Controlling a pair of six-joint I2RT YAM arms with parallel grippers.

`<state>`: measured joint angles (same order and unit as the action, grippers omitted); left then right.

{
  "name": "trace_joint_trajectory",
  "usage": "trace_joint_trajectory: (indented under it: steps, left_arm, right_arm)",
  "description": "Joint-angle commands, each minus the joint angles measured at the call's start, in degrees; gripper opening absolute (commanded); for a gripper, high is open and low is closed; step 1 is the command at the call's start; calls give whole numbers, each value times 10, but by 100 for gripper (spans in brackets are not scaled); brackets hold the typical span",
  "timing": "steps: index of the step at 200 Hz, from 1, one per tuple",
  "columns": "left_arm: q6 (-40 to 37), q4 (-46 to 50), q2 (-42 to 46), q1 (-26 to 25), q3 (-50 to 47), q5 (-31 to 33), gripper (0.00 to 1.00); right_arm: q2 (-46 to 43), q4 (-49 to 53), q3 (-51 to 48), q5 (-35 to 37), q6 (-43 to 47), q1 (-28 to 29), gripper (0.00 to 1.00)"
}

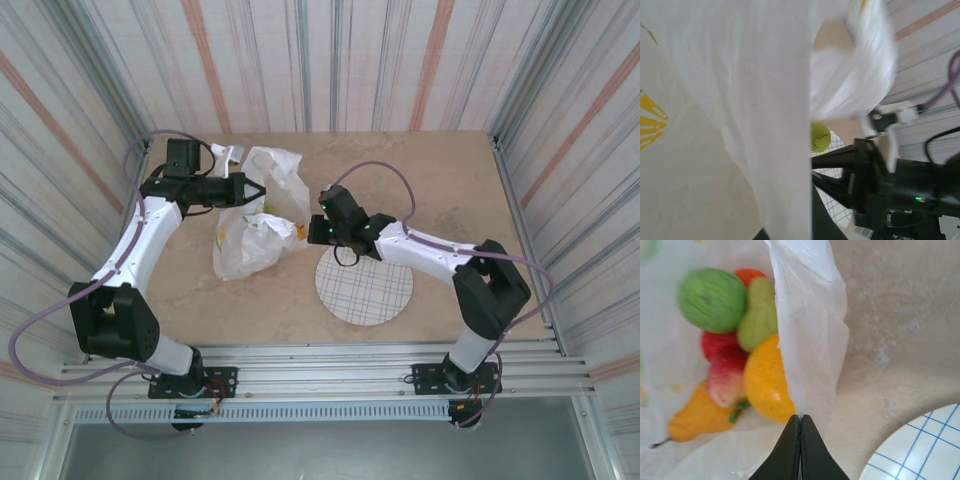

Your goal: Place the fruits into the plastic bag

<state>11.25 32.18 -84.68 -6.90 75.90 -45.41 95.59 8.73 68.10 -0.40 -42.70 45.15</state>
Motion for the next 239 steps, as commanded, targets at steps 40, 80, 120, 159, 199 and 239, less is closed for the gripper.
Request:
trace_joint_trajectory:
  steps: [40, 80, 120, 159, 199, 239]
  left_arm:
    - [9, 32, 20, 29, 51, -12, 0]
    - [40, 21, 11, 29, 65, -25, 0]
    - [62, 15, -7, 29, 115, -39, 0]
    - [35, 36, -26, 28, 104, -10, 0]
    - [12, 60, -32, 22, 59, -17, 0]
    - [9, 54, -19, 20, 44, -22, 0]
  right_arm:
    - [-94, 1, 34, 32, 8, 41, 3]
    - [-130, -6, 13, 64, 12, 69, 3]
    - [-149, -23, 29, 64, 31, 76, 3]
    - [-153, -28, -5, 81, 34, 77, 2]
    - [-139, -16, -71, 89, 9, 69, 5]
    - [-137, 7, -110, 78, 2, 61, 14]
